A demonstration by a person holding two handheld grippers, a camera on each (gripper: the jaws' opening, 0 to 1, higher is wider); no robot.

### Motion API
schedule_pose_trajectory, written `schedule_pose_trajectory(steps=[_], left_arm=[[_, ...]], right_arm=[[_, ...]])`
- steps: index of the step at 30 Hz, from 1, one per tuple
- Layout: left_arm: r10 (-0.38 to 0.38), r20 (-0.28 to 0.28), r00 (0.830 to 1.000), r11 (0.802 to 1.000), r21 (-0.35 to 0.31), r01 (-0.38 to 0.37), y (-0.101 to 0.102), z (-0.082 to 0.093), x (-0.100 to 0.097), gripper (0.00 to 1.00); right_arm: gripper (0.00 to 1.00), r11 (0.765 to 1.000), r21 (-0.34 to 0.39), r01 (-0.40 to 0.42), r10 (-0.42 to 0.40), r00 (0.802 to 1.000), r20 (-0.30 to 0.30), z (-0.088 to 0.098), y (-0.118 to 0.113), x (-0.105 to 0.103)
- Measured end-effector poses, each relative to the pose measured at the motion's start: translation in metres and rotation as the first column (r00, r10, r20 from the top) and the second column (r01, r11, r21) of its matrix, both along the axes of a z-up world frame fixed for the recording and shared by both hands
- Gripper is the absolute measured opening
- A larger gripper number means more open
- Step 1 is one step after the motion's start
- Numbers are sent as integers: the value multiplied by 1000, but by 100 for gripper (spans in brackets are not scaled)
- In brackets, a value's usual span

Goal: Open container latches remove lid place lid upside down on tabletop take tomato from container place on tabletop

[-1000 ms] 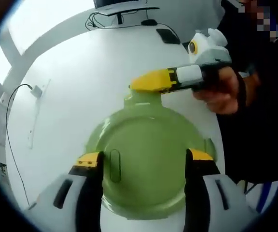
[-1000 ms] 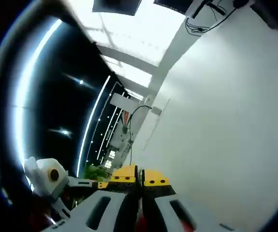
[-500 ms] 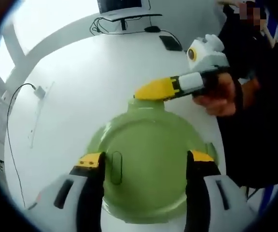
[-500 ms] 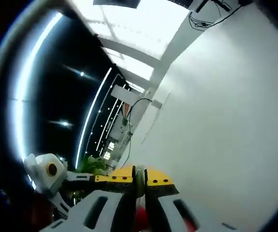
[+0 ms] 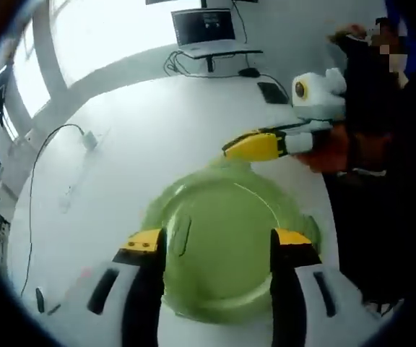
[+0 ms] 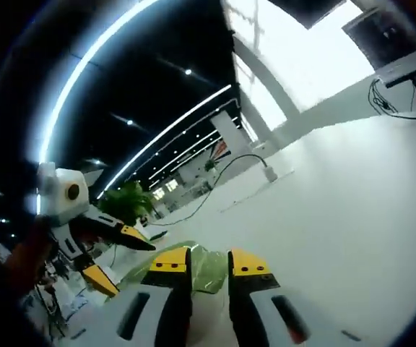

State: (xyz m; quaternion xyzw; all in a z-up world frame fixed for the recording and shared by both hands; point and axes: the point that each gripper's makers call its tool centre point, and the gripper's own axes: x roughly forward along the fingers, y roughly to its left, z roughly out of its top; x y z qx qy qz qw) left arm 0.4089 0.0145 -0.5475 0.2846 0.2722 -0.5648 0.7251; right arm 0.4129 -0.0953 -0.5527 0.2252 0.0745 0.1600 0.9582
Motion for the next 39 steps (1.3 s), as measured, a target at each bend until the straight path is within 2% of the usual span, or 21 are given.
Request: schedule_pose_trajectory(steps=[3, 4, 6, 8, 9, 10, 14, 16, 18, 19, 21, 22, 23, 25, 27, 28, 30, 32, 33, 35, 39], left_arm=[[99, 98, 990, 995, -6, -99, 10, 6, 7, 50], [124, 113, 986, 992, -32, -122, 12, 9, 6, 49], [214, 102, 971, 974, -101, -204, 19, 17, 1, 46], [243, 177, 954, 966, -137, -221, 30, 25, -5, 46], [286, 173, 943, 952, -161, -259, 37, 26, -11, 46], [326, 166, 931, 938, -181, -296, 43, 26, -16, 46], [432, 120, 894, 887, -238, -396, 59, 10, -36, 46], [475, 92, 875, 856, -280, -435, 62, 6, -40, 44], [483, 45, 875, 845, -286, -452, 64, -3, -47, 42], [486, 27, 874, 840, -291, -458, 64, -7, -51, 41], [493, -12, 870, 826, -307, -472, 60, -14, -59, 40], [498, -23, 867, 820, -313, -479, 58, -17, -63, 40], [508, -65, 859, 805, -319, -500, 54, -23, -70, 40], [511, -127, 850, 782, -341, -521, 46, -28, -80, 41], [516, -180, 837, 763, -348, -545, 39, -34, -92, 40], [515, -198, 834, 759, -347, -551, 37, -37, -95, 40], [515, -206, 832, 749, -364, -553, 28, -40, -99, 41], [509, -208, 835, 744, -382, -548, 23, -39, -96, 41], [518, -212, 828, 733, -389, -558, 23, -38, -92, 41], [528, -202, 825, 729, -390, -562, 25, -33, -87, 41], [539, -168, 825, 740, -372, -560, 31, -34, -83, 43]], right_arm=[[20, 997, -53, -54, 55, 998, 20, 8, -1, -2], [21, 992, -69, -104, 107, 993, 49, 15, 1, -2], [20, 981, -87, -175, 178, 984, 29, 18, 4, -3], [20, 944, -146, -296, 301, 954, 12, 22, 10, -6], [20, 928, -183, -323, 331, 944, 13, 24, 11, -7], [21, 893, -257, -368, 385, 923, 18, 26, 12, -9], [25, 813, -365, -454, 486, 874, -3, 31, 10, -7], [28, 746, -444, -496, 546, 838, -18, 26, 13, -9], [34, 679, -519, -519, 584, 811, -48, 16, 13, -10], [35, 668, -540, -512, 573, 817, -66, 10, 10, -6], [35, 661, -534, -527, 585, 808, -74, 3, 10, -2], [35, 655, -505, -562, 605, 790, -95, -2, 12, -4], [35, 670, -462, -580, 613, 784, -96, -3, 14, -3], [38, 643, -425, -637, 659, 743, -116, -7, 17, -4], [41, 599, -465, -652, 696, 711, -100, -6, 17, -2], [42, 591, -478, -649, 706, 704, -82, -3, 17, 1], [50, 575, -442, -688, 740, 668, -77, 1, 20, 4], [54, 542, -378, -750, 787, 611, -85, 0, 26, 3], [53, 558, -356, -750, 780, 620, -86, 0, 29, 9], [49, 545, -292, -786, 797, 594, -110, -3, 34, 7], [27, 567, -315, -761, 780, 619, -94, -5, 37, 11]])
